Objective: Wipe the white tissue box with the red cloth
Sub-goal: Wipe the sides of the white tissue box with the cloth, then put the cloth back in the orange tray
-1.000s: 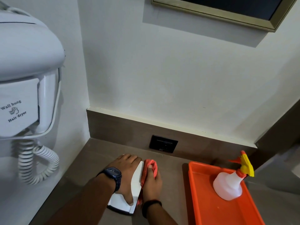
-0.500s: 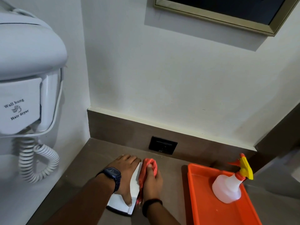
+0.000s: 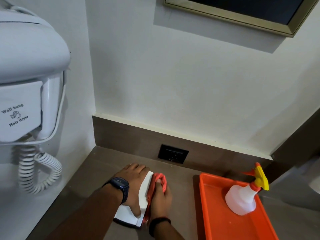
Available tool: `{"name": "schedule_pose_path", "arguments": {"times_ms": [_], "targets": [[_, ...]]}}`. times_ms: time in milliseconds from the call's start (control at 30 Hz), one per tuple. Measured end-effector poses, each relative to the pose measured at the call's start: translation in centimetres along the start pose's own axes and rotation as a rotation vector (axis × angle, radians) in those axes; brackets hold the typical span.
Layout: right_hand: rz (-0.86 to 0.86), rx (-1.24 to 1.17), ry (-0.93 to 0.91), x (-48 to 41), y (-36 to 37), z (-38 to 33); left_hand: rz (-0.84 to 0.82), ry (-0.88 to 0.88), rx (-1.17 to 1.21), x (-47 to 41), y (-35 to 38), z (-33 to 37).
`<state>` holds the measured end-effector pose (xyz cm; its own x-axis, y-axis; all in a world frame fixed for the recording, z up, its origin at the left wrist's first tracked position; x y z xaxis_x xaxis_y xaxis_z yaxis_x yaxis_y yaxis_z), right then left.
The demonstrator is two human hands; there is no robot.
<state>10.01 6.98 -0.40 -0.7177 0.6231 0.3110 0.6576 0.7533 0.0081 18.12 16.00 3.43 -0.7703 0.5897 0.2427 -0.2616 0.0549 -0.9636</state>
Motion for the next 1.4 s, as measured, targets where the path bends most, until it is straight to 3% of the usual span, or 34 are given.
{"name": "schedule_pose_path", "arguments": {"times_ms": [267, 467, 633, 800, 967, 1067, 1233, 1333, 1400], "targets": [[0.064, -0.007, 0.127, 0.5, -0.5, 2.8, 0.01, -0.005, -0.008, 0.2, -0.1, 0.3], [-0.002, 0.049, -0.02, -1.2, -0.1, 0.7, -0.013, -0.013, -0.004, 0.1, -0.4, 0.2], [-0.019, 0.071, 0.08, -1.7, -0.1, 2.0, -0.071, -0.068, -0.039, 0.2, 0.2, -0.5], [-0.056, -0.105, 0.207, -1.0, -1.6, 2.4, -0.024, -0.059, 0.022, 0.4, 0.0, -0.5], [0.036, -0.09, -0.02, -3.0, -8.3, -2.3, -0.068, -0.076, 0.04, 0.5, 0.2, -0.7], [0.119, 0.088, -0.211, -4.4, -15.0, -5.1, -0.028, -0.075, 0.023, 0.3, -0.3, 1.3], [0.139, 0.668, -0.36, -6.8, -23.4, -5.0, 0.187, 0.084, 0.157, -1.3, -0.4, 11.1], [0.055, 1.122, -0.368, -8.1, -24.7, -2.5, 0.145, 0.183, 0.201, -2.5, 1.9, 17.2], [0.002, 1.272, -0.357, -8.8, -24.6, -0.8, 0.088, 0.211, 0.168, -3.5, 4.0, 19.9]]}}
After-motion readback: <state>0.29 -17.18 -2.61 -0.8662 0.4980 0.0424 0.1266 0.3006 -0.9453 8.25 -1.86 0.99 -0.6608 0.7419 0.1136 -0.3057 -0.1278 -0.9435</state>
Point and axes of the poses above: each hand's wrist, its own x-axis away from the middle knuckle, its own y-axis out of the palm, z = x × y, the point moved 7 cm from there along -x, towards the middle knuckle, and after that the axes turned 7 degrees about -y, right-handed, at the moved point
